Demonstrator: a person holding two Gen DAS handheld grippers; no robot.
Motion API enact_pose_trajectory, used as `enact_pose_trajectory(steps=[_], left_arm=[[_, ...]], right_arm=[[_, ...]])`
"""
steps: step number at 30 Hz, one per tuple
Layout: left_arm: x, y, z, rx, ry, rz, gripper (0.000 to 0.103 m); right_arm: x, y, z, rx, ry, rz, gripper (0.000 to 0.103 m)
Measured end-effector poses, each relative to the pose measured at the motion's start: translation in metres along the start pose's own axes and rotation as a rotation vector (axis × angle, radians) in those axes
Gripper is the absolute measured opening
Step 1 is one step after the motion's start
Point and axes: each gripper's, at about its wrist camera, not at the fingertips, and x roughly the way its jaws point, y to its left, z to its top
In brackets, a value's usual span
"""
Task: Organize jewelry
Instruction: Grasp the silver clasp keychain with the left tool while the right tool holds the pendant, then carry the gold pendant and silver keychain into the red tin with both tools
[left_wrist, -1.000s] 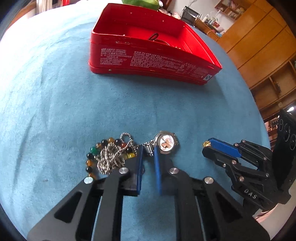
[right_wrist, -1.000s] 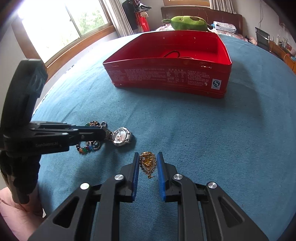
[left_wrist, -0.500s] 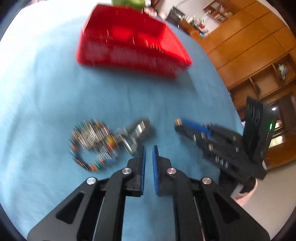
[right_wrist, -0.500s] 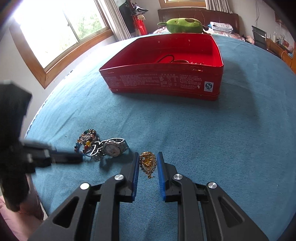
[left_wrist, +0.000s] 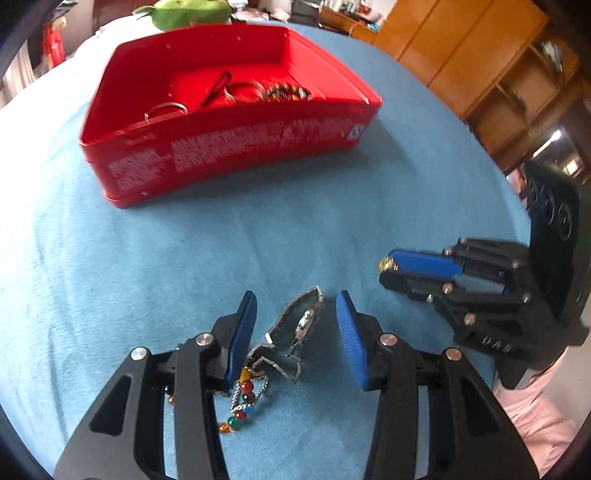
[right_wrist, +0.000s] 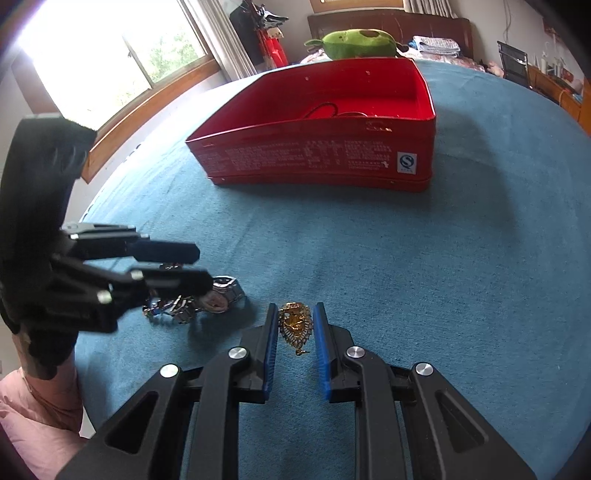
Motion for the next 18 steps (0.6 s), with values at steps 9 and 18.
enact_pose_trajectory(steps=[9,18], left_arm=[[0.016,-0.004,-0.005,0.024,0.051,-0.035,0.009],[-0.022,0.006,-0.011,-0.048,-0.074,-0.108,0.008]], right_arm=[[0.006,-0.001,0.002,0.009,0.005,0.000,0.019],[0.003,-0.005,0.001,0.018,-0.005,0.006,0.019]])
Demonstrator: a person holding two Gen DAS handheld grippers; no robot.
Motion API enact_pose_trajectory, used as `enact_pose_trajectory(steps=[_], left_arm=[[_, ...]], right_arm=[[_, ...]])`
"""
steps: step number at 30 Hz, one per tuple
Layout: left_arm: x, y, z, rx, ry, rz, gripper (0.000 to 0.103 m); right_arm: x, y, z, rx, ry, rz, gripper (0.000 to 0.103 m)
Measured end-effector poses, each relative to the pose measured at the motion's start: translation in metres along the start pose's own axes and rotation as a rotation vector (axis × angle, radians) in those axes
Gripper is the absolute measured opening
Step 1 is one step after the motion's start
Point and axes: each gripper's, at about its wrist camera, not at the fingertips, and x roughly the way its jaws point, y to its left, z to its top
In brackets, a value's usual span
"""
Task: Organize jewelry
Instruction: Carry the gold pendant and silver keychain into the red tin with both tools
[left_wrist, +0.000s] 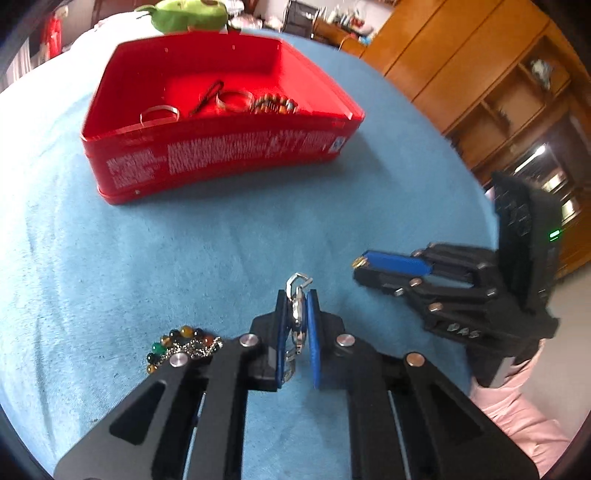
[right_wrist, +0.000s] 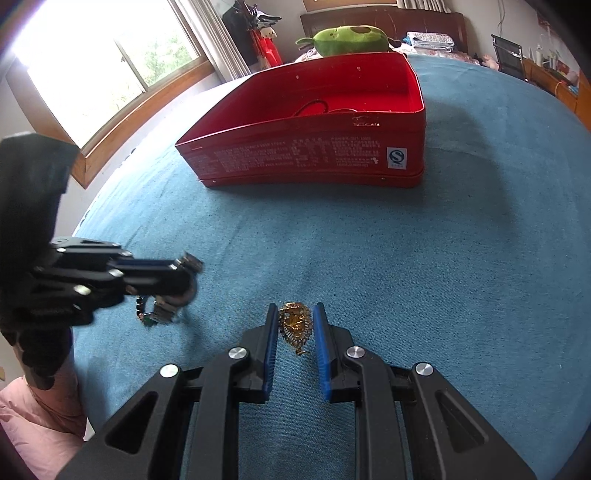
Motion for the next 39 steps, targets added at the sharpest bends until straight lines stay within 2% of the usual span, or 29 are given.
enact_pose_trajectory(steps=[4,7,8,10,14,19,23,26,33,39], left_arm=[[-0.018,0.001,0.004,-0.018,-0.067,-0.060,0.008],[-0.035,0.000,0.003,-0.015,-0.170,-0.143,0.008],[-0.041,0.001,0.003,-0.010,-0.218,-0.204,0.009],[-0.042,0.001,0.003,-0.009,-0.239,-0.251,0.009],[-0.034,-0.001,0.002,-0.030,-0.202,-0.154,0.009],[0.003,0.025,-0.001,-0.130,-0.078,-0.052,0.008],[0.022,0.037,-0.002,-0.147,-0.035,-0.005,0.009],[0.021,0.038,0.000,-0.147,-0.038,-0.002,0.009],[-0.007,0.027,0.003,-0.132,-0.108,0.012,0.009],[-0.026,0.020,0.013,-0.119,-0.156,0.087,0.009]], right_arm=[[-0.001,-0.001,0.000,0.002,-0.001,0.000,0.019],[-0.001,-0.001,0.000,0.000,0.001,0.001,0.019],[-0.001,-0.001,0.000,0.000,0.002,0.001,0.019],[-0.001,0.000,0.000,0.000,0.001,0.001,0.019],[0.000,-0.003,0.000,0.010,0.002,0.004,0.019],[0.006,-0.009,0.000,0.034,0.020,-0.012,0.019],[0.005,-0.009,0.000,0.038,0.017,-0.012,0.019],[-0.002,-0.010,0.001,0.043,-0.002,-0.005,0.019],[-0.020,-0.004,0.011,0.015,-0.030,-0.022,0.019],[-0.031,0.009,0.032,-0.024,-0.041,-0.076,0.019]])
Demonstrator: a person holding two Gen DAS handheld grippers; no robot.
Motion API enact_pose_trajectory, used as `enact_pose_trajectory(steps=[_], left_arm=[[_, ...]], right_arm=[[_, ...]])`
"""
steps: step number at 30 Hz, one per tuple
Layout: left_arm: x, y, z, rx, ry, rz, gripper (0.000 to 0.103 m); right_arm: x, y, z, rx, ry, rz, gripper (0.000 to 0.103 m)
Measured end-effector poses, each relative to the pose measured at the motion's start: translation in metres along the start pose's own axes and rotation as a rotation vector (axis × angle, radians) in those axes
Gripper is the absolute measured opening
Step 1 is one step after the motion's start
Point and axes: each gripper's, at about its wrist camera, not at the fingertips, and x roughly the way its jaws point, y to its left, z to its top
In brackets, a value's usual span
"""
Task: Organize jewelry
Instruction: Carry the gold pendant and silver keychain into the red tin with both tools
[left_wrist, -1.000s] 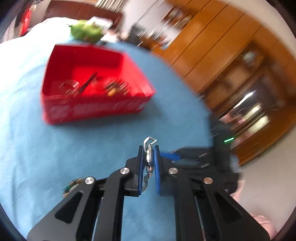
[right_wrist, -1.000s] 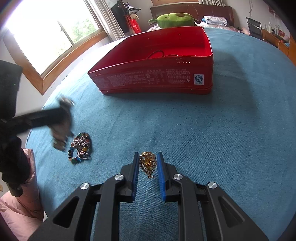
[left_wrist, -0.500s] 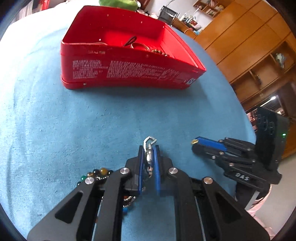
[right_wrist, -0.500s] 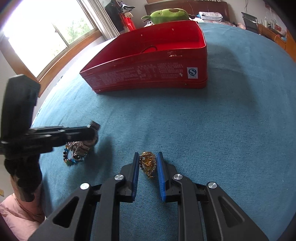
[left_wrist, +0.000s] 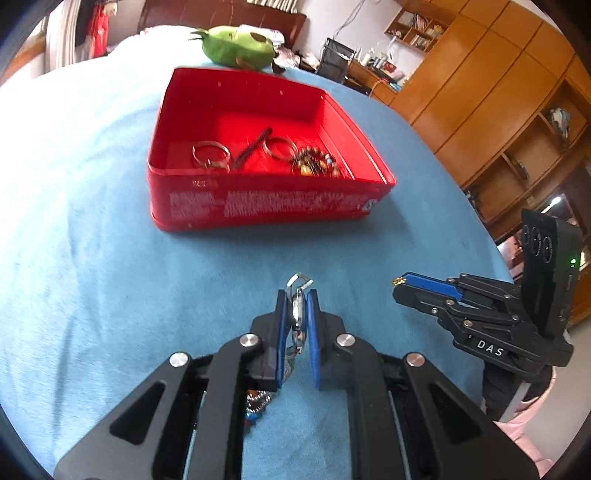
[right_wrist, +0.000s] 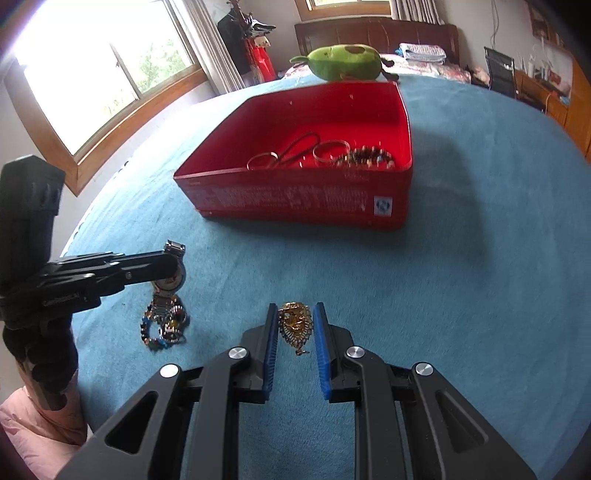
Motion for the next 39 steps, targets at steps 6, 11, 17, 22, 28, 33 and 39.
enact_pose_trajectory(steps=[6,11,17,22,28,33,39], left_arm=[[-0.013,-0.007,0.017,0.018,-0.039,0.035,0.009],[-0.021,-0.017,0.035,0.049,-0.075,0.059,0.009],[-0.028,-0.027,0.062,0.075,-0.123,0.050,0.009],[-0.034,-0.031,0.091,0.090,-0.206,0.062,0.009],[-0.011,-0.014,0.117,0.044,-0.216,0.098,0.009],[0.016,0.006,0.125,0.006,-0.167,0.136,0.009],[0.037,0.024,0.130,-0.021,-0.122,0.171,0.009]], right_arm=[[-0.017,0.008,0.031,-0.034,-0.048,-0.030,0.019],[-0.026,0.013,0.062,-0.058,-0.092,-0.037,0.019],[-0.021,0.010,0.097,-0.050,-0.125,-0.023,0.019],[-0.005,-0.001,0.119,-0.025,-0.139,-0.045,0.019],[0.027,-0.018,0.137,0.015,-0.104,-0.075,0.019],[0.050,-0.027,0.136,0.025,-0.058,-0.090,0.019],[0.070,-0.031,0.134,0.031,-0.029,-0.106,0.019]])
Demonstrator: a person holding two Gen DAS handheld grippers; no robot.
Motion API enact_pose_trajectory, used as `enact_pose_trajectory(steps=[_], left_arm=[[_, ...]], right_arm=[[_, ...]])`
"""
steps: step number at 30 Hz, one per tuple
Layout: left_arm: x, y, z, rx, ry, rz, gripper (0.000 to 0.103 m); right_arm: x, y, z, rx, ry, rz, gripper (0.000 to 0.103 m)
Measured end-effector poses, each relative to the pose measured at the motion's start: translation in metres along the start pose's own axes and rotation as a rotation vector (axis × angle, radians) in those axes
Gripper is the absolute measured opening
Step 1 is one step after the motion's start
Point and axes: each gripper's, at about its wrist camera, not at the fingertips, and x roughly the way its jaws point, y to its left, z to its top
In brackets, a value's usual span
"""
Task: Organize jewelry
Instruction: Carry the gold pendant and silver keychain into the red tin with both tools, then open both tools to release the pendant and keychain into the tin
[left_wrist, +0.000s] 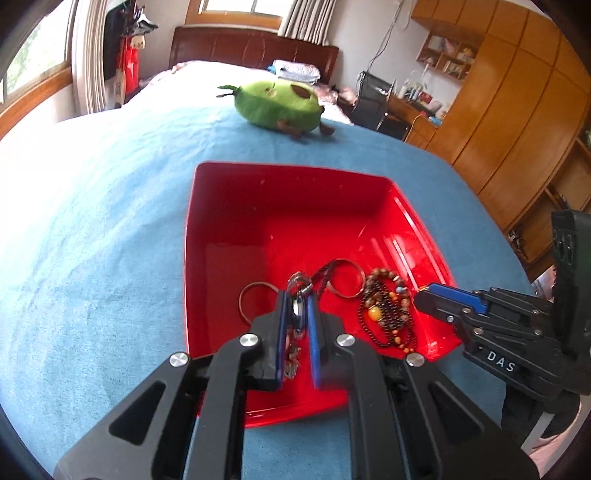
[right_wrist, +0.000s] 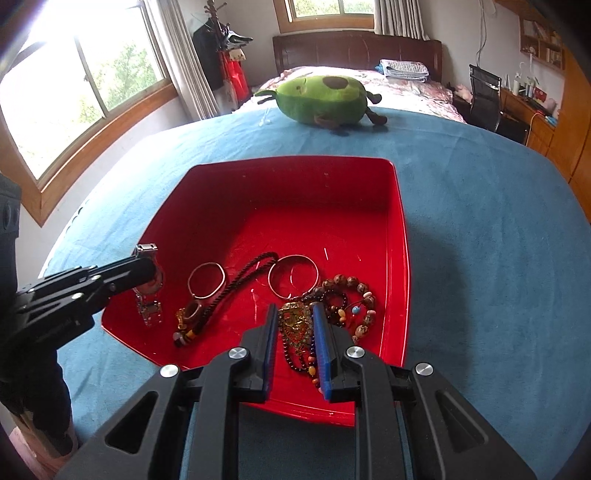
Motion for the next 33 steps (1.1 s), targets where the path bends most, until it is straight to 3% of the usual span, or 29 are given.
enact_pose_trajectory(steps=[9,11,21,33], left_arm=[[0.014,0.011,-0.001,-0.020,0.041,0.025,0.010],[0.014,0.014,-0.001,-0.033,0.039,0.030,0.014],[-0.009,0.005,-0.008,-0.003,-0.028,0.059,0.021],[-0.006,0.001,-0.011,0.008,-0.017,0.076,0.021]], right_arm=[[0.007,-0.004,0.000,0.015,-0.002,0.008,0.020],[0.006,-0.004,-0.001,0.013,-0.004,0.003,0.029],[-0.007,0.000,-0.005,0.019,-0.025,-0.017,0.029],[-0.008,-0.001,-0.005,0.032,-0.023,-0.039,0.029]])
